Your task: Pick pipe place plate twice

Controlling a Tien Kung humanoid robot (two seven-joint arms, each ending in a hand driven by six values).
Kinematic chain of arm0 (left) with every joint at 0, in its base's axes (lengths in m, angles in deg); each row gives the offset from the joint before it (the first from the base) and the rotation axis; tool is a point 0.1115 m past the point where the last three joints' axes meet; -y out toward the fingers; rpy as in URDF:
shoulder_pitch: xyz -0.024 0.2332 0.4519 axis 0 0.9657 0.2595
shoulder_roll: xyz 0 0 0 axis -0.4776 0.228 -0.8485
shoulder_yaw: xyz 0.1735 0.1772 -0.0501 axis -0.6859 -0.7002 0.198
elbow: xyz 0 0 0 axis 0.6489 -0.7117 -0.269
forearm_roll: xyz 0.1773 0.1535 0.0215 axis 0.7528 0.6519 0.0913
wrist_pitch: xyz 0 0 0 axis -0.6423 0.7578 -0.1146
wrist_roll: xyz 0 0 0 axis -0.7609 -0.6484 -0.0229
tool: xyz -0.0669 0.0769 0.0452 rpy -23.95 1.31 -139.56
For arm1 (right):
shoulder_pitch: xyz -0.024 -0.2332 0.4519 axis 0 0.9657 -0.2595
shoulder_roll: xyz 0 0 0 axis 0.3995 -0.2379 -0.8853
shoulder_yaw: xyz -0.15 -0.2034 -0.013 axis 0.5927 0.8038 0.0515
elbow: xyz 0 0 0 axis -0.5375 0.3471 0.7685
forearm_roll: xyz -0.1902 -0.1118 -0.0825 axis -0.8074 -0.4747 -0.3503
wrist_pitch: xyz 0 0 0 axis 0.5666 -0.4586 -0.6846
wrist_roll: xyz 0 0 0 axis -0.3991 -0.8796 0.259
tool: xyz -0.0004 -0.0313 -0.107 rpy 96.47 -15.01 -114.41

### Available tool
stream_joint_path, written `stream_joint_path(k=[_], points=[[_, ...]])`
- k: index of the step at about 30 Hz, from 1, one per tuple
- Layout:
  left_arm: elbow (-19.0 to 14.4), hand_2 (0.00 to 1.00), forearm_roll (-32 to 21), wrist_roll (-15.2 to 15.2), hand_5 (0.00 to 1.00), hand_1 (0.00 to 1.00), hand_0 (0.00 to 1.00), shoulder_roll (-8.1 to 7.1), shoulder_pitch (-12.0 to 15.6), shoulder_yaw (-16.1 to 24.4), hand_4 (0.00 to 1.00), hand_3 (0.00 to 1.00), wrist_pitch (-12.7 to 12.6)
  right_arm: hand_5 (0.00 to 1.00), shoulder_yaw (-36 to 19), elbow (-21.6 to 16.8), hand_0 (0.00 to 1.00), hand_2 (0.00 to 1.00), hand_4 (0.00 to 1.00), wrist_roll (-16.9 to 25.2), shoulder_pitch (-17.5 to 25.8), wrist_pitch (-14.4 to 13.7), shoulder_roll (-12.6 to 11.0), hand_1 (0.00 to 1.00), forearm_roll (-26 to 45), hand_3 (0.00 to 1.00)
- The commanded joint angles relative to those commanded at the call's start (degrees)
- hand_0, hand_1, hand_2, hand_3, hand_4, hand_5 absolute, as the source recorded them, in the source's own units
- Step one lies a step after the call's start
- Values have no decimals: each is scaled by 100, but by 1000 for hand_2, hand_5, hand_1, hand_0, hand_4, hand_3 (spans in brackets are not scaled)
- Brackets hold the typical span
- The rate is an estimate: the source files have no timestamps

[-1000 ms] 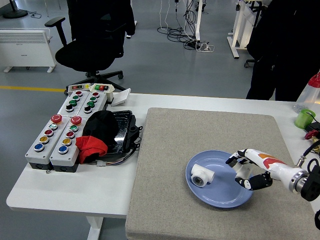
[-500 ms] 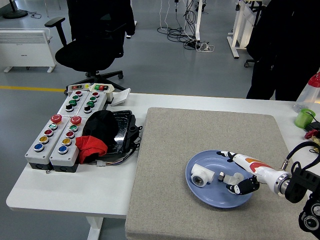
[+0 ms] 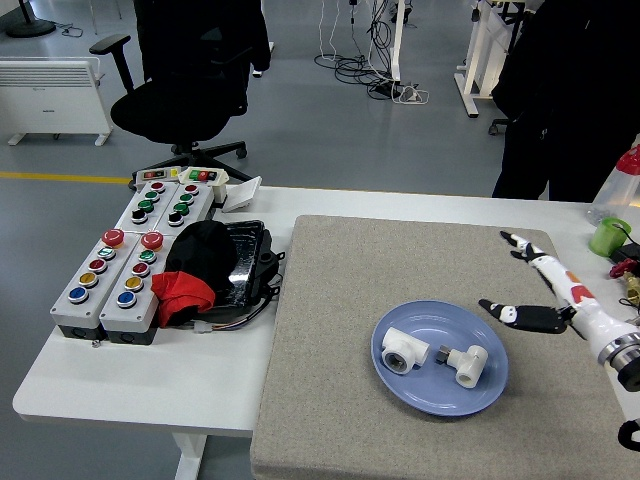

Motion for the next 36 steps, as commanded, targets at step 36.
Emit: stream_joint_path(k=[36], points=[[24,632,-33,-55,998,631,654,-17,-58,-27,393,553,-1,611,-2420,367,840,859,549,267,1124,126,348,812,6152,835]])
